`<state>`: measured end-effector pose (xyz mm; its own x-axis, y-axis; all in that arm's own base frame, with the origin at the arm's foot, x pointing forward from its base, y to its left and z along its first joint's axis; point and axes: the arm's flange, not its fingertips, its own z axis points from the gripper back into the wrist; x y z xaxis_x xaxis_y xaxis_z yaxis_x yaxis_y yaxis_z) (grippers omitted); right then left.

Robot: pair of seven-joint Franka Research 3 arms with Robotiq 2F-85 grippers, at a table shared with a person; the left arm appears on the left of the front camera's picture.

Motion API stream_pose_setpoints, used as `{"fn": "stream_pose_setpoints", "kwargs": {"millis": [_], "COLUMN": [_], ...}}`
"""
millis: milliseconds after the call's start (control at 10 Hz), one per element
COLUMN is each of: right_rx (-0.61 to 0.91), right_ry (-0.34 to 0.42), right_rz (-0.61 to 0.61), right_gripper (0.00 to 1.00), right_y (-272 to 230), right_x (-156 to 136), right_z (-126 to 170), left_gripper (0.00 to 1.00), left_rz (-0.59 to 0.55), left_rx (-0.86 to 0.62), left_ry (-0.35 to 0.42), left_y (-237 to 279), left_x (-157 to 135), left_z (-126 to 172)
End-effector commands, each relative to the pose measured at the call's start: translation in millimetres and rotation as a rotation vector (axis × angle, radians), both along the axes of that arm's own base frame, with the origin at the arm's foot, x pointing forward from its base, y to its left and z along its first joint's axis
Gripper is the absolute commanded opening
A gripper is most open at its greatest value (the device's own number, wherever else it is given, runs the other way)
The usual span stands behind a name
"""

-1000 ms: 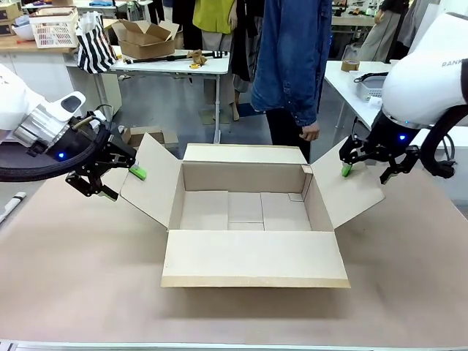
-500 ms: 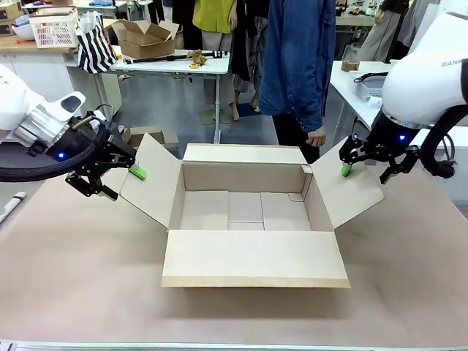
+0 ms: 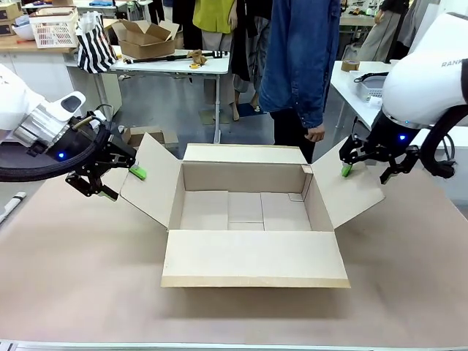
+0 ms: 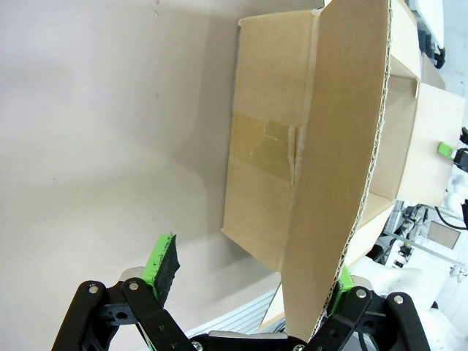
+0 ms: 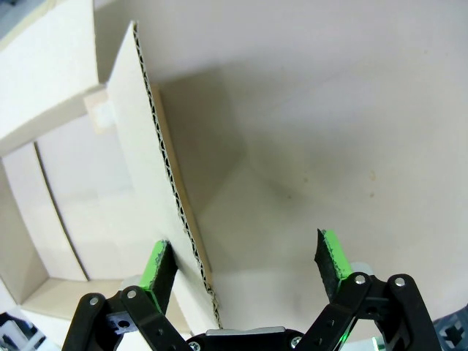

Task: Pack the gift set into the box.
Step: Lift both hands away from the flaps of the Package Box.

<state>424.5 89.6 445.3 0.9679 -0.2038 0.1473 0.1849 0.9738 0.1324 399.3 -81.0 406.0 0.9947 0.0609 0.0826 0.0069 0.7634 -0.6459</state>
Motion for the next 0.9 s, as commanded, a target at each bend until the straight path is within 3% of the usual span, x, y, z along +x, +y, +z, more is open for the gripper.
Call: {"fn": "stream_pose_setpoints", "kwargs": {"millis": [0, 800], "right_rx": [-0.012, -0.012], "right_ry": [0.003, 0.003], "right_rz": [-0.022, -0.022], "right_gripper": [1.0, 1.0], "right_y": [0.7, 0.7], "right_x": [0.0, 0.0], "right_z": [2.6, 2.6], "left_gripper": [1.0, 1.0], "left_rz": [-0.007, -0.007], "left_rx": [0.003, 0.003], "left_ry": [0.002, 0.002], "left_y": [1.5, 1.5], "left_x": [-1.8, -1.8], "left_z": [1.3, 1.3]}}
